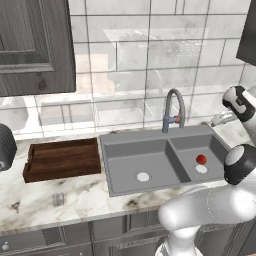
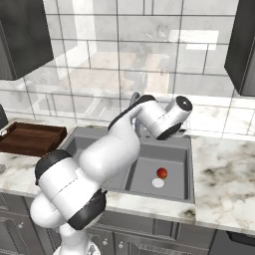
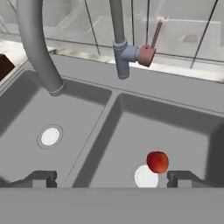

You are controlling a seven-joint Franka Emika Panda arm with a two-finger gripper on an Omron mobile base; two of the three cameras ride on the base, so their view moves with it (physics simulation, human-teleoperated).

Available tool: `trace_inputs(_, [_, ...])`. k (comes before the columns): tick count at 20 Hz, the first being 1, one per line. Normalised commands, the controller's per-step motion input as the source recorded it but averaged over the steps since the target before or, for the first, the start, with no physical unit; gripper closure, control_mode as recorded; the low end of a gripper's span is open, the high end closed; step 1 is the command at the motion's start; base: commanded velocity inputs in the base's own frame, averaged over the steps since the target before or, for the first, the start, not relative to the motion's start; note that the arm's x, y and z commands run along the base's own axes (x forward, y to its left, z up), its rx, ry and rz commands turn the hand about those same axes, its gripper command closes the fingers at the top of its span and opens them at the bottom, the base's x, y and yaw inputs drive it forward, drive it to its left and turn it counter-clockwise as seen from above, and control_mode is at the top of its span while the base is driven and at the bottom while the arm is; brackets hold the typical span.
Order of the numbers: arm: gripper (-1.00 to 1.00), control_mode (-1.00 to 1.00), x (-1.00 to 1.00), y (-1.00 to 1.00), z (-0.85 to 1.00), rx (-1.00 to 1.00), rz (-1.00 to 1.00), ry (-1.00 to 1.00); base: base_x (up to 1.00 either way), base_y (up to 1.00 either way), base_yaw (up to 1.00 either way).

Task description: Pick up all produce items and place them in the sink. Turn on the sink faucet to wash them. Then turn the sink off and put them in the tray.

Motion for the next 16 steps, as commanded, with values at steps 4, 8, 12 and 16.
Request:
trace_inputs(4, [-1.00,-1.00,0.00,0.00,-0.42,-0.03,-0.03,0.10,0.00,0.00,0.00])
trace_inputs(8, [-1.00,-1.00,0.00,0.00,-0.42,-0.04,-0.01,0.09,0.00,0.00,0.00])
trace_inputs(12, [-1.00,-1.00,0.07,0.04,-0.43,-0.04,-0.02,0.12,0.00,0.00,0.00])
trace_inputs(16, [-1.00,-1.00,0.14,0.03,-0.41,-0.05,-0.03,0.12,0.00,0.00,0.00])
